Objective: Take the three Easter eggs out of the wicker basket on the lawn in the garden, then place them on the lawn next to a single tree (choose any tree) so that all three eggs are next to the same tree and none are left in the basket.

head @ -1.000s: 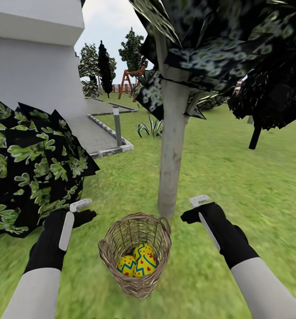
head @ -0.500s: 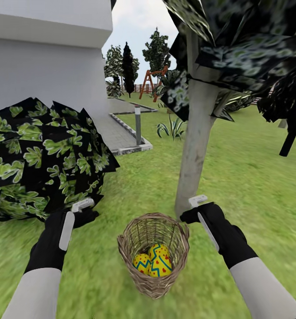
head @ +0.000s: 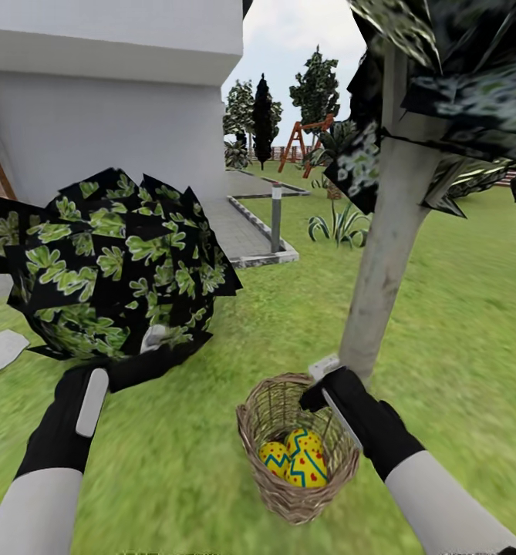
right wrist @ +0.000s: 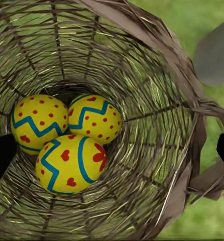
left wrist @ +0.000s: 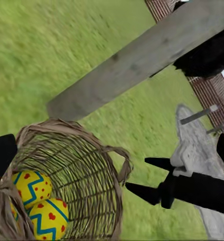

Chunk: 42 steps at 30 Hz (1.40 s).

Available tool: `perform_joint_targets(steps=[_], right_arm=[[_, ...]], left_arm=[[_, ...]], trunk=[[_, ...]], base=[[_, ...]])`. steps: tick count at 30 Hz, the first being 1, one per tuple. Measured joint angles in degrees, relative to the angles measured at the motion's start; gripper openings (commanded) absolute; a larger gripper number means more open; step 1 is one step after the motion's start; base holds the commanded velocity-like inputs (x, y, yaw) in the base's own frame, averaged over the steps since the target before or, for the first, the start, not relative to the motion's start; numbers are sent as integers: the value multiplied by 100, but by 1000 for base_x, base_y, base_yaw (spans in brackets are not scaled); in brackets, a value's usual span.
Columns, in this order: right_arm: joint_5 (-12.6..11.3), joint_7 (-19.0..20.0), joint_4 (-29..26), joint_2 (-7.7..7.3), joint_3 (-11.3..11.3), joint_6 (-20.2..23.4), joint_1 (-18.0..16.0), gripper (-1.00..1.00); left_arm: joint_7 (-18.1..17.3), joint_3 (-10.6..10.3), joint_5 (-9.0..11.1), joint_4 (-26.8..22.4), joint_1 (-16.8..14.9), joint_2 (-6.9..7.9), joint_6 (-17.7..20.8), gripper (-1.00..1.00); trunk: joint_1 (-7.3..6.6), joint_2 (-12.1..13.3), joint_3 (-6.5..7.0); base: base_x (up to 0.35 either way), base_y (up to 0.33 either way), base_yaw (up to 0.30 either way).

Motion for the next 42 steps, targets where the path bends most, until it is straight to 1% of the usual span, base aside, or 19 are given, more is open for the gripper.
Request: perform_joint_targets(steps=[4,5,6,8,11,14,17,19,23,24,33,35,38,39,40,41,42], right_arm=[[2,2,226,17,0,-2,0,100],[2,4,248,18,-7,-1,0,100],[0,6,257,19,-16,-1,0,100],[-4,7,266,21,-33,-5,0,100],[-5,8,276,27,-54,-8,0,100],[-3,8,266,31,-174,-11,0,100],[-10,9,248,36,-232,-11,1,100],[-81,15,235,48,-242,-5,1,100],[-315,36,229,72,-248,7,2,100],[-333,37,228,78,-248,10,2,100],[-363,13,297,89,-254,29,3,100],[-362,-7,398,89,-275,33,3,100],[-355,-35,803,91,-532,35,2,100],[-357,-39,971,134,-674,35,-3,100],[-358,-52,1061,186,-768,34,-6,100],[-353,-187,1216,304,-1014,34,-8,100],[-349,-338,1285,369,-1154,33,-8,100]], left_arm=[[-758,1,0,2,50,-3,-5,100],[-995,1,-5,3,57,-15,-11,100],[-1113,-2,-14,7,60,-24,-26,100],[-1234,-5,-23,11,65,-35,-57,100],[-1297,-7,-28,12,64,-45,-81,100],[-1314,-7,-31,12,67,-49,-88,100],[-1318,-7,-31,12,69,-52,-89,100],[-1322,-7,-31,11,69,-53,-89,100],[-1327,-7,-27,3,68,-53,-83,100],[-1327,-7,-26,3,68,-53,-82,100],[-1327,-1,-25,4,67,-45,-80,100],[-1327,0,-28,3,67,-40,-80,100],[-1327,-3,-31,7,68,-36,-82,100],[-1326,-5,-32,8,69,-36,-82,100],[-1325,-4,-32,9,69,-36,-83,100],[-1323,-1,-34,10,70,-35,-83,100],[-1325,0,-33,11,71,-35,-82,100]], trunk=[[-1,0,0],[-1,0,0],[-2,0,0],[-3,0,0],[-3,0,0],[-1,0,0],[0,0,0],[0,0,0],[0,0,3],[0,0,7],[-1,0,58],[-1,0,70],[-1,0,85],[0,0,87],[0,0,89],[0,0,89],[0,0,90]], base=[[48,-42,76],[185,-155,18],[219,-178,12],[250,-193,6],[255,-166,2],[86,-48,0],[16,-9,0],[4,50,0],[1,232,-64],[0,311,-194],[25,327,-236],[137,262,-247],[76,106,-195],[24,34,-76],[10,14,-31],[6,9,-20],[4,6,-13]])
